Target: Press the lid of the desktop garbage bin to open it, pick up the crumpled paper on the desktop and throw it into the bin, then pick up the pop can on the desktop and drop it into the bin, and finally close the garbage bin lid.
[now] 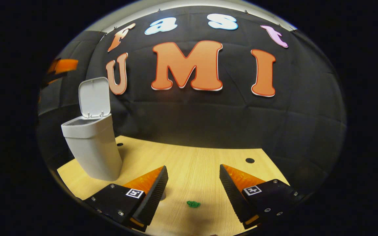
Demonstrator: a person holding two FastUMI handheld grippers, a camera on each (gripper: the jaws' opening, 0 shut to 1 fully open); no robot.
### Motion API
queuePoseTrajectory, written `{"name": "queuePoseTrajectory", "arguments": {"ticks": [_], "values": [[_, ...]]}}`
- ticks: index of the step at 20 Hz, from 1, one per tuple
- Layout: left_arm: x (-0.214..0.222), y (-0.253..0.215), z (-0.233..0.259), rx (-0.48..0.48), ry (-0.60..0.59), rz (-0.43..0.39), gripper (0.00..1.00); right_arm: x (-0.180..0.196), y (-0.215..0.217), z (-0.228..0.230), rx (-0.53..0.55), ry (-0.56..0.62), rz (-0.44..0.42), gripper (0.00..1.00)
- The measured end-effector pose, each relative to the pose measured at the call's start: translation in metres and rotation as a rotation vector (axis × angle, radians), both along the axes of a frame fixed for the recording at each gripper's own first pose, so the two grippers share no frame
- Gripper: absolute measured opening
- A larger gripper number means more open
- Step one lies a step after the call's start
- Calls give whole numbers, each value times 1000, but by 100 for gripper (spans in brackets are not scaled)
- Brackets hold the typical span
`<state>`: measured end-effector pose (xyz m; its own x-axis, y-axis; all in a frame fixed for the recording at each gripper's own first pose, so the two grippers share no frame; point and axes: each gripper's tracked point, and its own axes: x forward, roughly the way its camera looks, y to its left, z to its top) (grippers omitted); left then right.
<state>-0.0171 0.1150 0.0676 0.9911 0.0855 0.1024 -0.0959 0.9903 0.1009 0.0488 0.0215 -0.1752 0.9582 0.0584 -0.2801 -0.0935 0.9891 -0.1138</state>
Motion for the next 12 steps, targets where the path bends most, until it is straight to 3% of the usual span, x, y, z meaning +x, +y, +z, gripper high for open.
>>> {"name": "queuePoseTrajectory", "arguments": {"ticks": [9, 12], "values": [[-22, -17, 16, -20, 2, -25, 92, 15, -12, -130, -50, 251, -3, 94], [-28, -28, 25, -132, -12, -79, 94, 19, -10, -160, -49, 325, 16, 95]]}}
